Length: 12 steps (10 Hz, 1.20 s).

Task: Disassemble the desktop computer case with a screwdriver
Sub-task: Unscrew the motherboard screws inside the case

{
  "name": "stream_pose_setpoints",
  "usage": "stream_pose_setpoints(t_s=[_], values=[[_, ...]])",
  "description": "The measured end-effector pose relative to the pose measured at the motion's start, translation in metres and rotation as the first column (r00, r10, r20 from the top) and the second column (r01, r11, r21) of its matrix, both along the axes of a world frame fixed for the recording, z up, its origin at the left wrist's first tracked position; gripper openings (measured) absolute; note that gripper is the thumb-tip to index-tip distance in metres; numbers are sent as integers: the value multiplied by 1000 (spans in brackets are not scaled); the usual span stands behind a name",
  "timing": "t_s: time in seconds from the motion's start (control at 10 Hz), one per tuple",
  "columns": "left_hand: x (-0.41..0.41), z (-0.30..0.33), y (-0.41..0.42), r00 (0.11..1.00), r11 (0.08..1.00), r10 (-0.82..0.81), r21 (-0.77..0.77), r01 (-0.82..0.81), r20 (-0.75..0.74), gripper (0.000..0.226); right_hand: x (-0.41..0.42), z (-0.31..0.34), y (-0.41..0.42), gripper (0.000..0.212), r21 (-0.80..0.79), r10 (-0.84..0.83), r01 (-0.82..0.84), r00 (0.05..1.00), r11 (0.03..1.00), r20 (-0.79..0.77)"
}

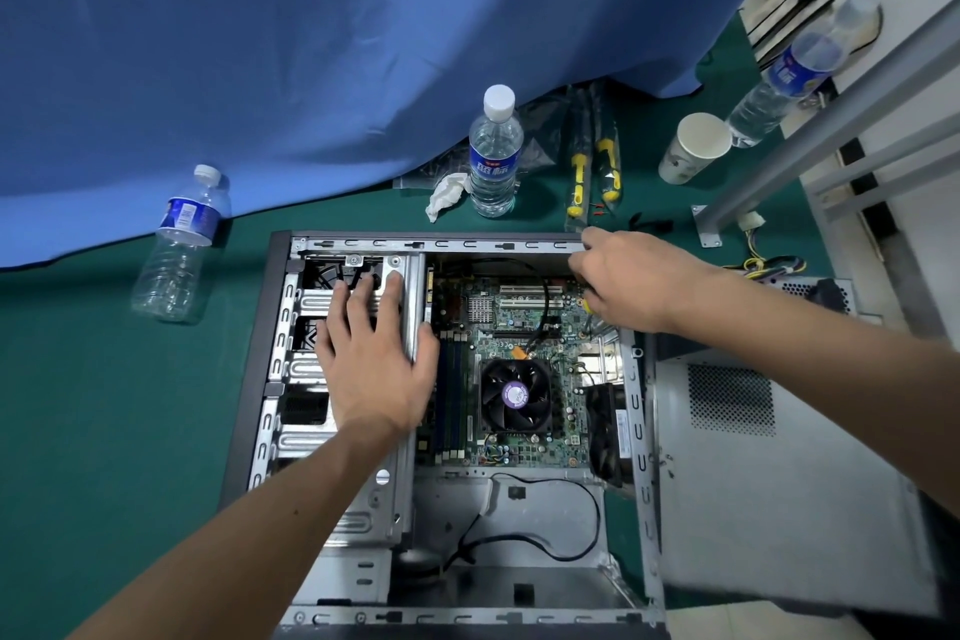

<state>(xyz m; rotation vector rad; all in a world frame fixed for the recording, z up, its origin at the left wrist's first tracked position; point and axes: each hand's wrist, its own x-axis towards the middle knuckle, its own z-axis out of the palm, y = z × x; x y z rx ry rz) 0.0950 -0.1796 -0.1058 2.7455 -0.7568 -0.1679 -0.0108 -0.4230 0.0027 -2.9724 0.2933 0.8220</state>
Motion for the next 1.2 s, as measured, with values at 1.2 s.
stream_pose_setpoints(t_s=[1.2], values=[[-60,57,-32,903,921,-325,-312,234,-282,39,-117,30,14,9,845,-963,515,270,146,2]])
